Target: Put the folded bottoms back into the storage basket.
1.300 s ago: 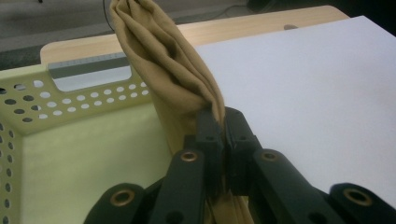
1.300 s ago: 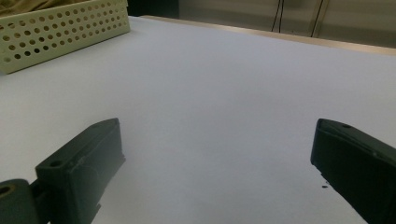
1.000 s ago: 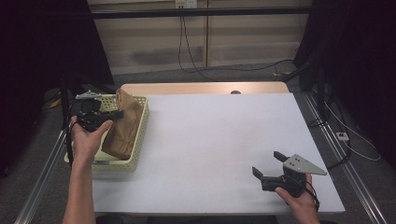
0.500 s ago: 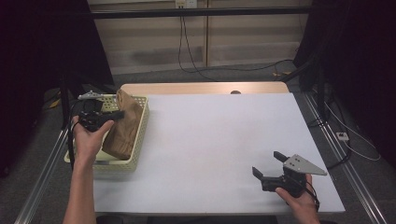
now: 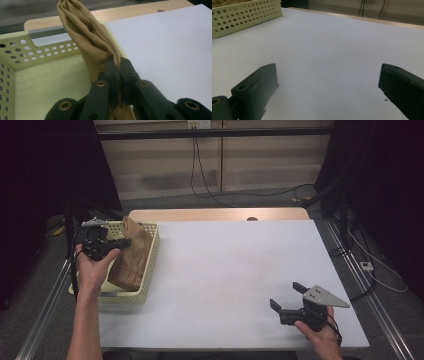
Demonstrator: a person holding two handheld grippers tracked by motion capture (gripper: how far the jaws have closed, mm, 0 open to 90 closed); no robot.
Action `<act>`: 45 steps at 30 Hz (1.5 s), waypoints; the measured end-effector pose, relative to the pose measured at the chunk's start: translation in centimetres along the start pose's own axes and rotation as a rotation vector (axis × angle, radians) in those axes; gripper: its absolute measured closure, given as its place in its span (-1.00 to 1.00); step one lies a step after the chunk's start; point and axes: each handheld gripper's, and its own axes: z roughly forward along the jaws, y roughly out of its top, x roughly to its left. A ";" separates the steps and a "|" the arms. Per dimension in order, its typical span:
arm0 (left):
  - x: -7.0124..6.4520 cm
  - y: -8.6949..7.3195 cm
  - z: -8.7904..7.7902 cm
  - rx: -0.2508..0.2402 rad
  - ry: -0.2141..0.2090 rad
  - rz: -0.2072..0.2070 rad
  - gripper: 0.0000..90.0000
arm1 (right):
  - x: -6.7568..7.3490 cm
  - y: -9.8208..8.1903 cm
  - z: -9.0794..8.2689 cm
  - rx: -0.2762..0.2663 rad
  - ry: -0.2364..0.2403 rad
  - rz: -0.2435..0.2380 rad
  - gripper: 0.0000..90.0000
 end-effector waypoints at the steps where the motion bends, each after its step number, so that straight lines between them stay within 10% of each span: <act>1: 0.0 0.0 0.0 -0.001 0.002 -0.002 0.92 | 0.0 0.0 0.0 0.000 0.000 -0.003 -0.95; 45: 2.6 -1.3 0.4 0.019 0.095 -0.049 0.91 | 0.1 0.0 0.0 0.005 -0.001 -0.013 -0.95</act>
